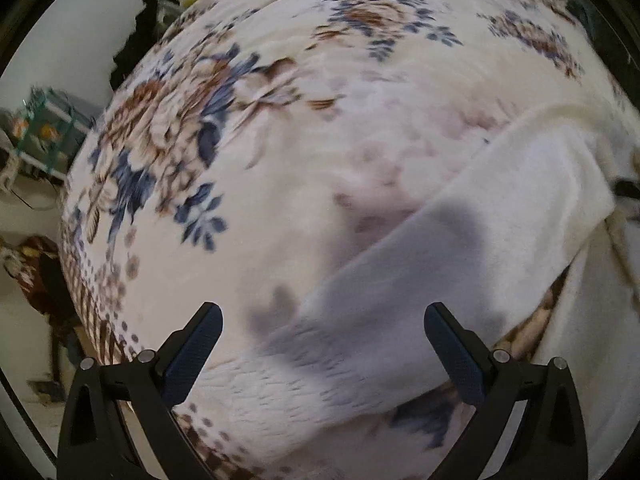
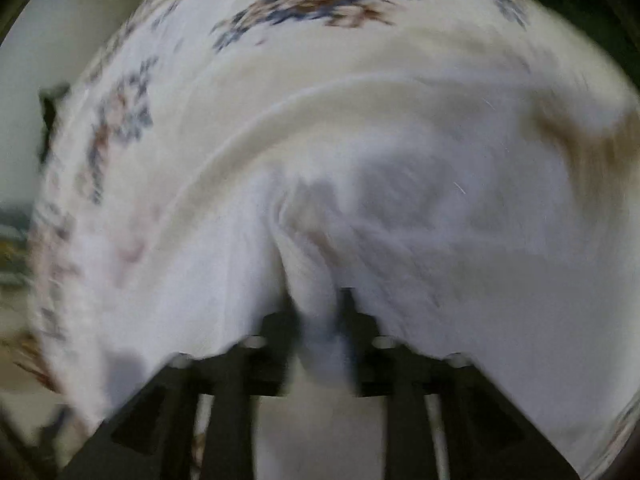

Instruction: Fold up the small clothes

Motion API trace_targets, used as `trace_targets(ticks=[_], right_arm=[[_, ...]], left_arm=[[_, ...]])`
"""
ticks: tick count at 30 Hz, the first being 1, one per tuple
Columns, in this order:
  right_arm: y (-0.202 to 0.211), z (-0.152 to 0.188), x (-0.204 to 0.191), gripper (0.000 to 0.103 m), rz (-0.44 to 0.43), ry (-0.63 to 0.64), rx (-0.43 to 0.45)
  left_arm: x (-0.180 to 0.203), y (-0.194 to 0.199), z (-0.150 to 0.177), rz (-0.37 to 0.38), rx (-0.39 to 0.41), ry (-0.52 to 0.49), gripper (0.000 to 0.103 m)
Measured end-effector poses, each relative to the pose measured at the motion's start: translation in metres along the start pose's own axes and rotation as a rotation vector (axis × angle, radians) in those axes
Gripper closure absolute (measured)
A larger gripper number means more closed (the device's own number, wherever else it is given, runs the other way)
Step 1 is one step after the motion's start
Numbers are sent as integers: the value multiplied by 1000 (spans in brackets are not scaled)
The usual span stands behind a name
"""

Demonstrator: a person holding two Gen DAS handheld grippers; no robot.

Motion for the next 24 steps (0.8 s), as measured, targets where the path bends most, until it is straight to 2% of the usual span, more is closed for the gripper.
trace_targets(ticks=[3, 6, 8, 11, 13, 14, 15, 16, 17, 21, 24], right_arm=[[38, 13, 44, 42, -68, -131, 10], [66, 42, 88, 42, -59, -233, 8], [75, 67, 114, 42, -30, -291, 1], [82, 108, 148, 41, 18, -365, -23], [77, 132, 167, 41, 63, -401, -50], [72, 145, 177, 41, 84, -426, -69], [67, 152, 181, 41, 94, -440, -82], [62, 160, 186, 41, 106, -448, -96], [58, 167, 188, 41, 120, -450, -108], [47, 183, 186, 42, 161, -404, -130], [47, 185, 176, 41, 174, -376, -116]], left_arm=[[-39, 3, 14, 43, -12, 43, 0], [-70, -7, 31, 71, -52, 88, 0], [-84, -24, 46, 148, -96, 128, 0], [-83, -53, 67, 290, -169, 177, 1], [-71, -62, 72, 323, -180, 167, 16], [-66, -62, 72, 320, -173, 155, 32], [-60, -60, 70, 316, -158, 132, 63], [-54, -56, 67, 307, -146, 106, 83], [-52, -52, 64, 316, -135, 102, 97], [-83, -22, 32, 328, -25, 187, 98], [-131, -5, -12, 320, 72, 291, 98]])
Point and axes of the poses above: each gripper's, at about its wrist camera, not at the fingertips, and y roughly against the way its jaws point, x to its right, z to its underside, the point moved 5 cm from there along -y, roughly the way its jaws point, and after that the axes turned 10 degrees about -y, right-handed, at the moved point
